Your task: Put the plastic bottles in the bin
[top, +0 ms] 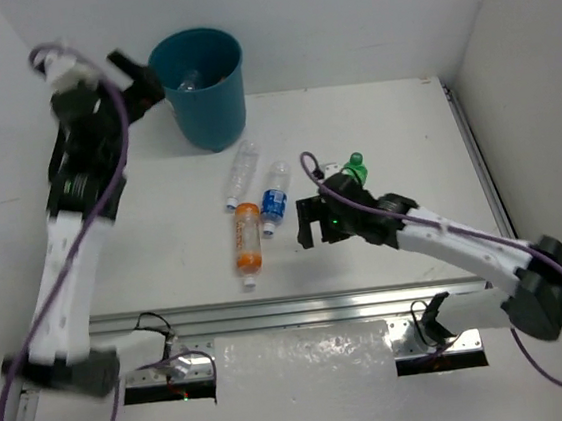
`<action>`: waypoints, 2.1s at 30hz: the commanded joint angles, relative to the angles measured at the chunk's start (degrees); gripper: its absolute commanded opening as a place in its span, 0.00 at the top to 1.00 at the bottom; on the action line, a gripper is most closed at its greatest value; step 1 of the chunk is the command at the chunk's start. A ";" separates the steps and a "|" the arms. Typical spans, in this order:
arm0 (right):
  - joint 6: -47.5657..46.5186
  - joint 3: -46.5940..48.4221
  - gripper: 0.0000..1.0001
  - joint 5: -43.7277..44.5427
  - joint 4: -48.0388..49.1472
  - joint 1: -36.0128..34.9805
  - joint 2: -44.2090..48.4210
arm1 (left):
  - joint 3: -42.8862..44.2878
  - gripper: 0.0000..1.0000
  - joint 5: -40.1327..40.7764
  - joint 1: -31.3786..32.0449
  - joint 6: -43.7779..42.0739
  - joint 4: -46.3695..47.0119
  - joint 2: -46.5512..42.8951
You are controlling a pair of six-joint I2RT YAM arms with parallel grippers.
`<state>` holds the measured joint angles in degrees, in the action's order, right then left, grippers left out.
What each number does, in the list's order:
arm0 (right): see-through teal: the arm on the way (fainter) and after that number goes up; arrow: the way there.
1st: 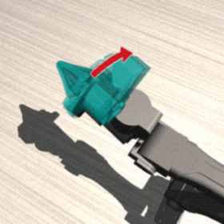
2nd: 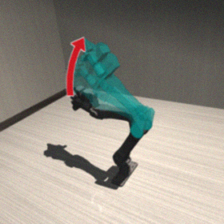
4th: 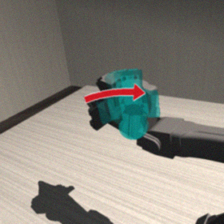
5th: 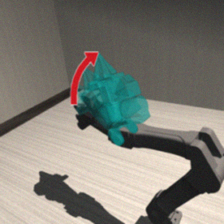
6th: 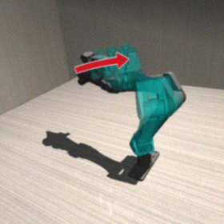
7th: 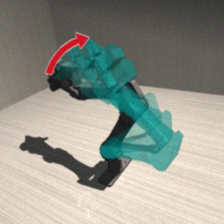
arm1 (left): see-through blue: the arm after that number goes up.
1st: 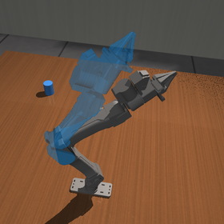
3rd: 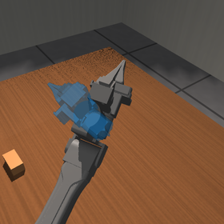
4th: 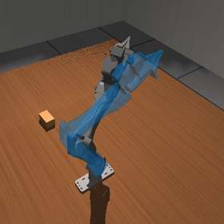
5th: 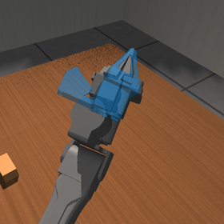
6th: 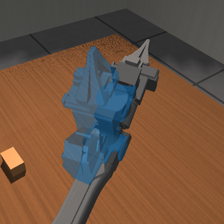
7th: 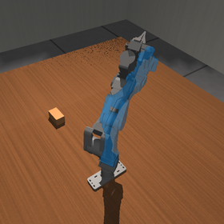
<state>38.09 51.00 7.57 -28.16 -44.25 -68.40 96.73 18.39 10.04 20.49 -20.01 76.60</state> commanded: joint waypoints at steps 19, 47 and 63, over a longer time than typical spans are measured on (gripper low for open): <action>20.97 40.58 0.05 16.16 -6.20 -17.19 -51.21 | -45.40 0.00 -1.78 0.33 0.25 -5.83 -36.61; 22.48 26.09 0.55 25.03 1.52 -24.39 -34.10 | -45.75 0.00 -9.85 0.24 -0.19 -4.25 -37.48; -10.56 -0.37 0.62 3.87 33.16 -25.62 3.69 | -45.40 0.00 -62.05 0.41 11.40 15.07 -33.45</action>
<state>35.22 52.05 17.65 -3.25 -69.84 -69.14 51.35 -31.75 10.20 27.81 -13.96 42.09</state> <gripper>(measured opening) 0.613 0.996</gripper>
